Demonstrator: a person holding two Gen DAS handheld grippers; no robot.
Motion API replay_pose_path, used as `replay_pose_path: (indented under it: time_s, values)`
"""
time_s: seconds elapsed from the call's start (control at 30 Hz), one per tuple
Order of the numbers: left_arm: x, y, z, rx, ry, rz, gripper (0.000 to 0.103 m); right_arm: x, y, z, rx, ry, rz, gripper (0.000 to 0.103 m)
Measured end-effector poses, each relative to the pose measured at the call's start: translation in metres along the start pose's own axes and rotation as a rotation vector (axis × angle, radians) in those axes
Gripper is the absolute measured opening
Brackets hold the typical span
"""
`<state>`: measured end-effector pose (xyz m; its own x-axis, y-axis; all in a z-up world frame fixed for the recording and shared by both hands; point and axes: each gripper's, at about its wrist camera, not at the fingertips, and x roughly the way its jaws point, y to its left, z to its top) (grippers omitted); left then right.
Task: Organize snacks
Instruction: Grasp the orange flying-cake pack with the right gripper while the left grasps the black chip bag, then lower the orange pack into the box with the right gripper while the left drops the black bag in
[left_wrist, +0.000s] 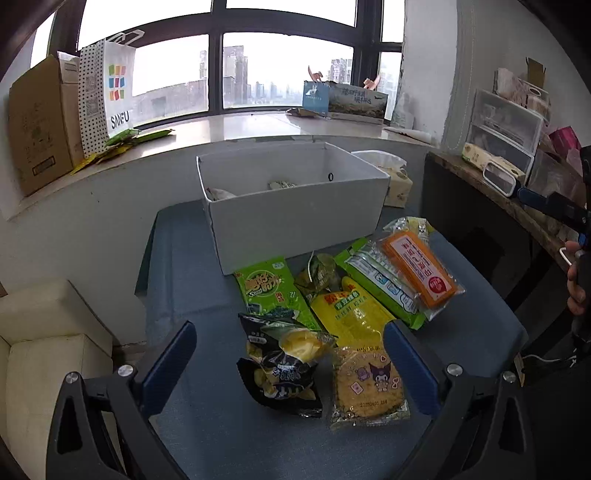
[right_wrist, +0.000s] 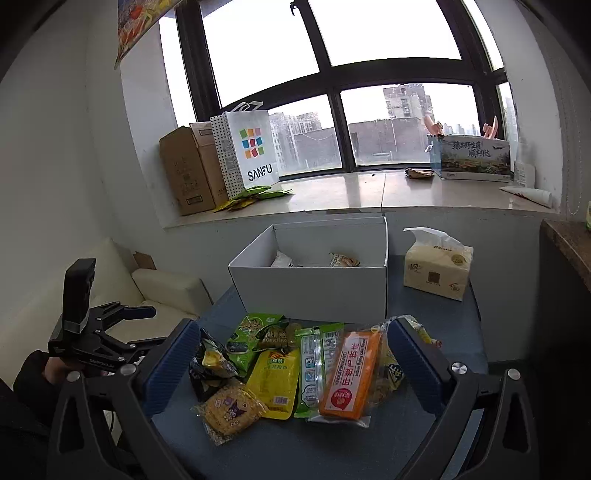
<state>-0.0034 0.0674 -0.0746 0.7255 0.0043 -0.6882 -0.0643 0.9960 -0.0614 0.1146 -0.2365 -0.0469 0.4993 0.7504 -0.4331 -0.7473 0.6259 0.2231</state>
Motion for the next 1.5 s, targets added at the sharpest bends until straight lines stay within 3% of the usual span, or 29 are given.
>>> replay_pose_path:
  time_s: [0.13,0.27,0.37,0.57,0.63,0.67,0.83,0.97,1.07,1.27,1.5]
  values:
    - [0.016,0.010,0.000,0.045,0.033,-0.053,0.103,0.005,-0.003,-0.006,-0.001,0.033,0.002,0.103]
    - [0.047,0.042,-0.001,-0.008,0.099,-0.250,0.103,0.012,-0.004,-0.011,0.011,0.053,0.012,0.103]
    - [0.072,0.059,-0.002,-0.045,0.156,-0.342,0.103,0.016,-0.001,-0.013,0.000,0.066,0.007,0.103]
    - [0.111,0.057,-0.017,-0.031,0.252,-0.398,0.102,0.024,0.008,-0.017,-0.013,0.092,0.013,0.103]
    - [0.115,0.050,-0.024,-0.002,0.266,-0.390,0.089,0.027,0.011,-0.020,-0.017,0.107,0.012,0.103]
    - [0.115,0.046,-0.028,0.018,0.276,-0.375,0.060,0.028,0.012,-0.021,-0.020,0.113,0.010,0.103]
    - [0.091,0.033,-0.034,0.046,0.188,-0.257,0.057,0.036,0.015,-0.026,-0.025,0.138,0.002,0.103]
    - [0.056,0.035,-0.031,0.002,0.081,-0.218,0.057,0.046,0.010,-0.031,-0.007,0.173,-0.042,0.103]
    - [0.025,0.032,-0.023,-0.036,-0.012,-0.128,0.057,0.062,0.002,-0.036,0.006,0.222,-0.135,0.103]
    - [-0.022,0.024,-0.007,-0.121,-0.147,-0.057,0.057,0.107,-0.015,-0.047,-0.007,0.347,-0.363,0.103]
    - [-0.046,0.005,0.004,-0.078,-0.219,-0.042,0.057,0.162,-0.011,-0.069,-0.142,0.454,-0.530,0.103]
